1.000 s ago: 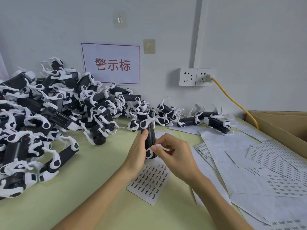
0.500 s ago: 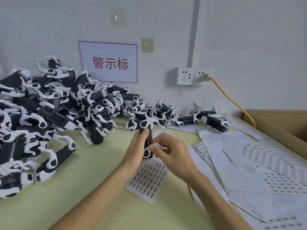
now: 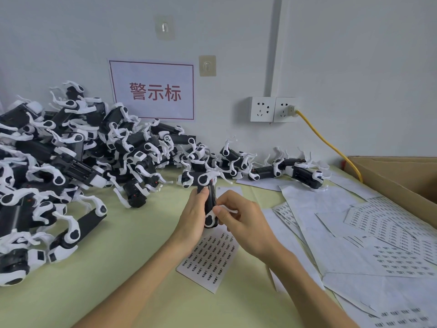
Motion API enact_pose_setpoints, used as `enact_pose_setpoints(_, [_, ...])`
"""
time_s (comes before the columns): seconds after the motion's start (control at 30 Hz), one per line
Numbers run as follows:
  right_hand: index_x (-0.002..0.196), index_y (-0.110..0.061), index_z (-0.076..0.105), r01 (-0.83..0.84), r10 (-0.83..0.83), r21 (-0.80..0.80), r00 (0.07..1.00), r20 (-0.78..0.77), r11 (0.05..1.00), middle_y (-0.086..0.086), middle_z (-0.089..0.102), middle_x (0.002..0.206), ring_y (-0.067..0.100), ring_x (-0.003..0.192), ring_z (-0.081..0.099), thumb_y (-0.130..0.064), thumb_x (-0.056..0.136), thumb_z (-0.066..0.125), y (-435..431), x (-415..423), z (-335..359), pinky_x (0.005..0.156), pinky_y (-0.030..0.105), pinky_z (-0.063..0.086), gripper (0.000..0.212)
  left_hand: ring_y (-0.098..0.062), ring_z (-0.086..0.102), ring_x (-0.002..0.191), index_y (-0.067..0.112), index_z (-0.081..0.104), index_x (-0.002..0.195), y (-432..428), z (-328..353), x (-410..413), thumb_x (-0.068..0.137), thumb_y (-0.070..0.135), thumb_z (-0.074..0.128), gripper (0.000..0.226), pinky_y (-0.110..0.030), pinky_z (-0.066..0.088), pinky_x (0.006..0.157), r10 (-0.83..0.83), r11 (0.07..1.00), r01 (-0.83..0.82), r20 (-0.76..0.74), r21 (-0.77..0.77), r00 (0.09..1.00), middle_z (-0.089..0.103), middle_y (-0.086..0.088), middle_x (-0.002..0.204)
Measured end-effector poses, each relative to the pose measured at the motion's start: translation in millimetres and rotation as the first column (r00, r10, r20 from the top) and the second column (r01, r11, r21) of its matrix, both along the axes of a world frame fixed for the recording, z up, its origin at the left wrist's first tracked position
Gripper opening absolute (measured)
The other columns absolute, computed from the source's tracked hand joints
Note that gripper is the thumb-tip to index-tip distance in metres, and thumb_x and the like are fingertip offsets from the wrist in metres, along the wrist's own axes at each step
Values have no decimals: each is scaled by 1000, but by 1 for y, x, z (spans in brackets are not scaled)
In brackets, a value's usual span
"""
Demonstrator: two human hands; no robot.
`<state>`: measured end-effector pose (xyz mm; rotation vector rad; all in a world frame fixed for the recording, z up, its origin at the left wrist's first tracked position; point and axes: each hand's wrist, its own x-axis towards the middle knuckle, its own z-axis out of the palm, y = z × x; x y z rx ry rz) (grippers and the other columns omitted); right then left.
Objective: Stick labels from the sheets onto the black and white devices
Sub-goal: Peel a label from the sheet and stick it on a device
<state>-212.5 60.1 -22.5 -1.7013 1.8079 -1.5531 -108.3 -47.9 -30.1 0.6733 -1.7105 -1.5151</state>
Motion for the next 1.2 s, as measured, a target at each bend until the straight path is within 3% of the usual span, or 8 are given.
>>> enact_pose_setpoints(0.1, [90, -28, 62, 7, -7, -2, 1000, -20, 1000, -15, 66, 74, 13, 72, 64, -27, 100, 60, -1, -1, -1, 63, 27, 49, 11, -13, 71, 101, 26, 60, 113, 0, 0, 0, 109, 41, 39, 26, -35, 54, 91, 18, 1000, -18, 13, 13, 1000, 73, -2, 106])
enact_pose_setpoints(0.23, [91, -27, 63, 13, -14, -6, 1000, -20, 1000, -15, 66, 75, 9, 74, 65, -27, 100, 60, -1, -2, 0, 65, 18, 46, 10, -4, 71, 85, 24, 58, 114, -1, 1, 0, 107, 35, 41, 21, -19, 53, 69, -19, 1000, 19, -9, 16, 1000, 72, 6, 93])
enact_pose_setpoints(0.43, [92, -32, 62, 26, -26, 9, 999, -30, 1000, -12, 67, 76, 11, 71, 65, -31, 100, 61, -2, -3, -1, 66, 34, 52, 9, -6, 66, 67, 14, 53, 114, 2, 4, 3, 79, 41, 49, 45, -27, 55, 66, -86, 994, 91, -85, 54, 993, 66, 10, 71])
enact_pose_setpoints(0.6, [89, -33, 60, 11, -12, -10, 999, -40, 1000, -14, 66, 73, 23, 68, 63, -41, 95, 59, -2, -1, -1, 65, 40, 50, 10, -13, 73, 95, 30, 60, 115, 1, 2, 1, 95, 63, 48, 40, -36, 55, 89, -45, 996, 49, -56, 70, 997, 75, 5, 98])
enact_pose_setpoints(0.77, [89, -30, 61, 12, -11, 1, 999, -43, 1000, -9, 67, 74, 26, 69, 63, -35, 97, 61, -1, 0, -1, 68, 44, 51, 9, -9, 73, 96, 33, 61, 110, 1, 0, 0, 104, 56, 42, 31, -39, 53, 93, -16, 995, 16, 4, 95, 1000, 76, 10, 94])
enact_pose_setpoints(0.93, [91, -32, 61, 73, -73, -7, 995, -61, 997, -8, 66, 77, 14, 67, 59, -33, 96, 62, -1, -2, -2, 62, 28, 49, 5, -10, 73, 91, 27, 56, 117, 2, 4, 2, 103, 54, 48, 32, -30, 51, 79, -28, 987, 24, 25, 160, 999, 73, -2, 106])
enact_pose_setpoints(1.07, [101, -33, 62, 221, -236, -136, 966, -102, 966, -17, 62, 96, 8, 89, 58, -31, 92, 62, 0, -3, 1, 73, 14, 42, 10, -8, 71, 70, 19, 53, 113, 3, 10, 5, 102, 42, 49, 25, -24, 50, 60, -37, 984, 11, 143, 177, 989, 71, -4, 95])
enact_pose_setpoints(1.2, [118, -31, 60, 378, -384, -246, 923, 21, 893, -19, 57, 116, 2, 112, 52, -36, 88, 63, 3, -11, 8, 85, 11, 38, 30, -21, 68, 66, 10, 61, 103, 3, 19, 9, 98, 27, 53, 20, -17, 38, 45, -211, 967, 173, 208, 186, 955, 71, -4, 79])
